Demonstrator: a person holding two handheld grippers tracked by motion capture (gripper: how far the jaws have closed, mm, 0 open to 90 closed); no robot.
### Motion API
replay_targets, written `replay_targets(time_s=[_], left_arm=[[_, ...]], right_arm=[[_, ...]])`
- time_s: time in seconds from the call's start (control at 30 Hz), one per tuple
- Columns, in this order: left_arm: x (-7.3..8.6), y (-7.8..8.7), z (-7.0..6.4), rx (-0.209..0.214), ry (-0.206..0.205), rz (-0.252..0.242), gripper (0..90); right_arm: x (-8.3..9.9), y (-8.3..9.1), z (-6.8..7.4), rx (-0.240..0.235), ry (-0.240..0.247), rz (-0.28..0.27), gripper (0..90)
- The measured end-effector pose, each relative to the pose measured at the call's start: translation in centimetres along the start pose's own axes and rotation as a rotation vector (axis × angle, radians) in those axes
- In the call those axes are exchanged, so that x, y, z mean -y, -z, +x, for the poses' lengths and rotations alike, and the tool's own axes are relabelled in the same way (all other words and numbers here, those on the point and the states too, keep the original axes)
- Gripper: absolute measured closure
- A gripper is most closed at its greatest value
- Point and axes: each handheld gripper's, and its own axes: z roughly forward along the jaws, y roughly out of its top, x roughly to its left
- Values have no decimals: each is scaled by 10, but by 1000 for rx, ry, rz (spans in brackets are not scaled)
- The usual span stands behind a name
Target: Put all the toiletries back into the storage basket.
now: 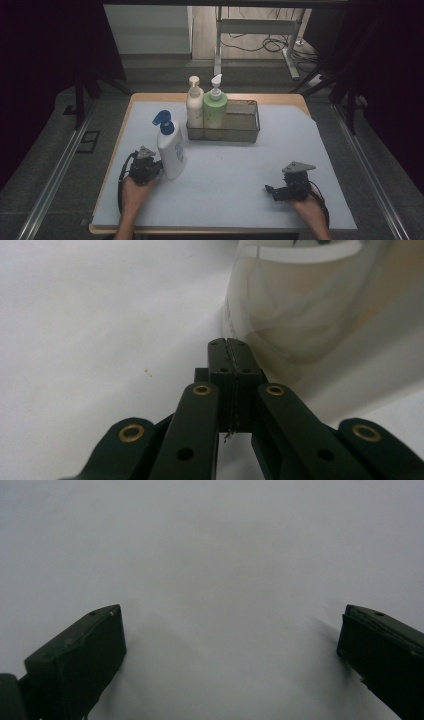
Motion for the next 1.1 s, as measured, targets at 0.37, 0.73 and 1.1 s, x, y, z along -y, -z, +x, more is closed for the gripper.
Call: replay_targets(time_s=[0.37, 0.73, 1.1], left_arm=[[-3, -4, -5, -9, -18, 18, 893], [-4, -7, -15, 8, -33, 24, 894], [-2, -8, -25, 39, -45, 47, 894]], right_arm=[[0, 0, 0, 1, 1, 0, 0], [0, 0, 0, 2, 0, 0, 0], [0, 0, 0, 1, 1, -1, 0]])
